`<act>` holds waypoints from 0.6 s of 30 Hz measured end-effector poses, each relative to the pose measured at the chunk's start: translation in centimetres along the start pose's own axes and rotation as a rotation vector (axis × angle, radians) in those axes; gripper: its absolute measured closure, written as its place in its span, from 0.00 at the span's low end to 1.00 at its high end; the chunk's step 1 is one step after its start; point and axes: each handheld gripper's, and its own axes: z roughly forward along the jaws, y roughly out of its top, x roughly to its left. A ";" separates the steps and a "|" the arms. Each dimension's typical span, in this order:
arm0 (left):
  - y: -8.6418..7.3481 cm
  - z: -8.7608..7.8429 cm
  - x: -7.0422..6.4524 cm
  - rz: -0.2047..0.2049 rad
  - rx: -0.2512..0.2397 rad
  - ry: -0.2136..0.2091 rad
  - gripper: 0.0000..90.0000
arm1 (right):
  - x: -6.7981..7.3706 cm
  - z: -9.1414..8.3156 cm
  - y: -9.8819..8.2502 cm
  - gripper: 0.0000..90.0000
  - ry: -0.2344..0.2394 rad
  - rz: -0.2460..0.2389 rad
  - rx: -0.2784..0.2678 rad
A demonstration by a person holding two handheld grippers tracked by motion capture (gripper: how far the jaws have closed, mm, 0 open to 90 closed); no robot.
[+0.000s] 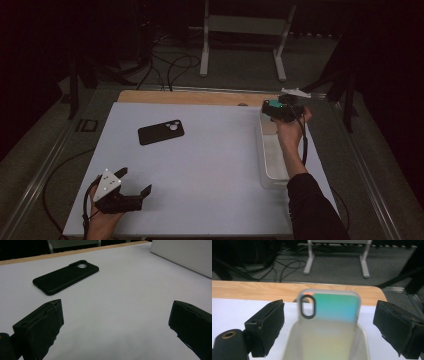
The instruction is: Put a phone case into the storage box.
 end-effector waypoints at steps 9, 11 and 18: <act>0.1 -0.1 0.0 -0.005 -0.003 0.002 0.00 | 0.6 -2.9 -0.3 0.10 0.125 -0.030 -0.019; 0.1 0.0 0.0 -0.005 -0.002 0.004 0.00 | 1.0 -3.8 -0.6 0.10 0.159 -0.040 -0.025; 0.1 -0.1 0.0 -0.011 -0.001 0.006 0.00 | 2.4 -6.9 -1.7 0.10 0.255 -0.093 -0.067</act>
